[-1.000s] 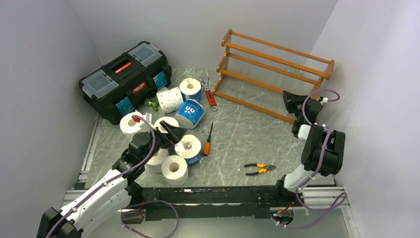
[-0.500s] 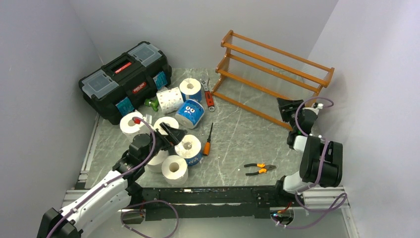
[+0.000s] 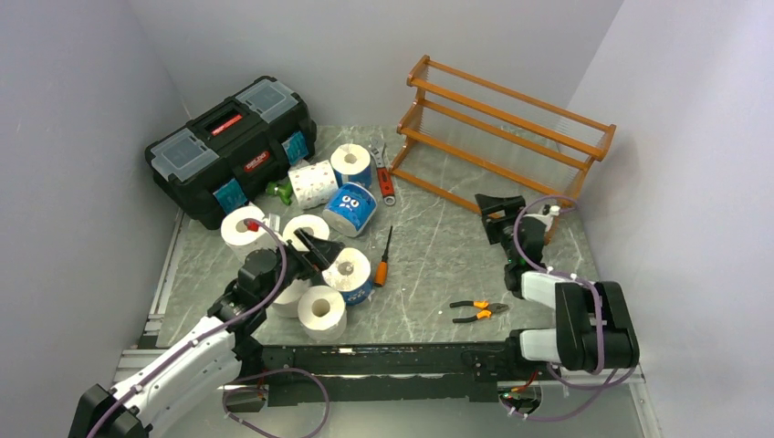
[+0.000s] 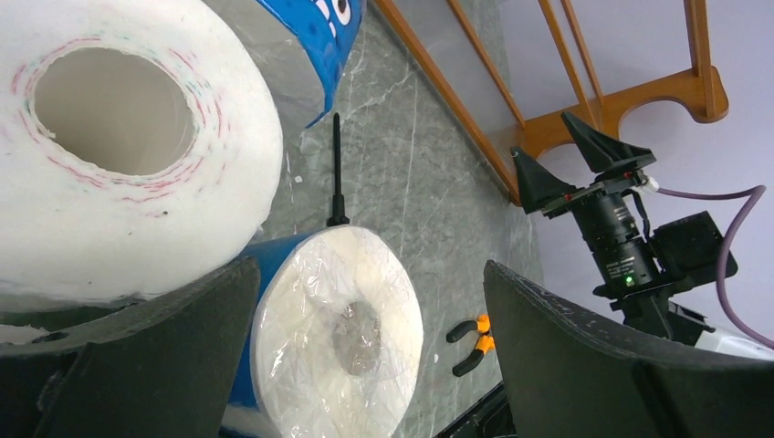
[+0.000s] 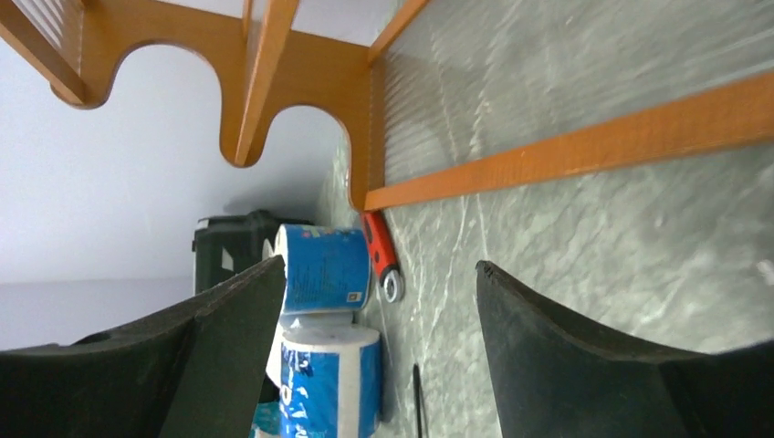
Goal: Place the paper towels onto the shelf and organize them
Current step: Adjust the shelf at the center of the board.
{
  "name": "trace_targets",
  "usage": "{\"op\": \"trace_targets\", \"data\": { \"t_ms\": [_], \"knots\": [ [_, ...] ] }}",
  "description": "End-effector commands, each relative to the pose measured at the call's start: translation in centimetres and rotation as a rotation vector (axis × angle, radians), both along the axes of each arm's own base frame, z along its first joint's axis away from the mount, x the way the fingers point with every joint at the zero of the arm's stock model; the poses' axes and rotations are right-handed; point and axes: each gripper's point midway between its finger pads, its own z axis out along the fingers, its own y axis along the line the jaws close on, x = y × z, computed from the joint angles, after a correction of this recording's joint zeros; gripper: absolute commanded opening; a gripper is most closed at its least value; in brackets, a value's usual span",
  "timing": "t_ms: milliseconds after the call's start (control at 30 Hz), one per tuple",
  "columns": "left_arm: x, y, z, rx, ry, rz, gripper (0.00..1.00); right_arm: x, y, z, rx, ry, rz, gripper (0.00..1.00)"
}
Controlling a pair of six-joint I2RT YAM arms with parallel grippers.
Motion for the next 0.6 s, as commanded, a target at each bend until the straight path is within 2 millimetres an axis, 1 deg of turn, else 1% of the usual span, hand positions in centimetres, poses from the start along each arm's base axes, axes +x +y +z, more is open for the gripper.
{"op": "trace_targets", "data": {
  "t_ms": [0, 33, 167, 233, 367, 567],
  "knots": [
    [-0.1, -0.2, 1.6, -0.037, -0.048, -0.011, 0.98, 1.1, 0.5, 2.6, 0.069, -0.139, -0.141, 0.77],
    [-0.1, -0.1, 1.6, -0.034, -0.048, -0.009, 0.98, 1.5, 1.0, 3.6, 0.090, -0.187, -0.148, 0.76],
    [-0.3, 0.3, 1.8, -0.033, -0.059, 0.005, 0.98, 2.5, 2.9, 4.6, 0.140, -0.271, -0.169, 0.73],
    [-0.3, 0.4, 1.9, -0.032, -0.063, 0.007, 0.98, 3.1, 3.1, 4.5, 0.161, -0.282, -0.203, 0.73],
    [-0.4, 0.7, 2.1, -0.014, -0.070, 0.014, 0.99, 4.4, 3.5, 4.9, 0.181, -0.314, -0.213, 0.74],
    [-0.4, 0.9, 1.8, -0.008, -0.069, 0.025, 0.99, 5.8, 4.8, 5.8, 0.148, -0.327, -0.203, 0.77]
  ]
}}
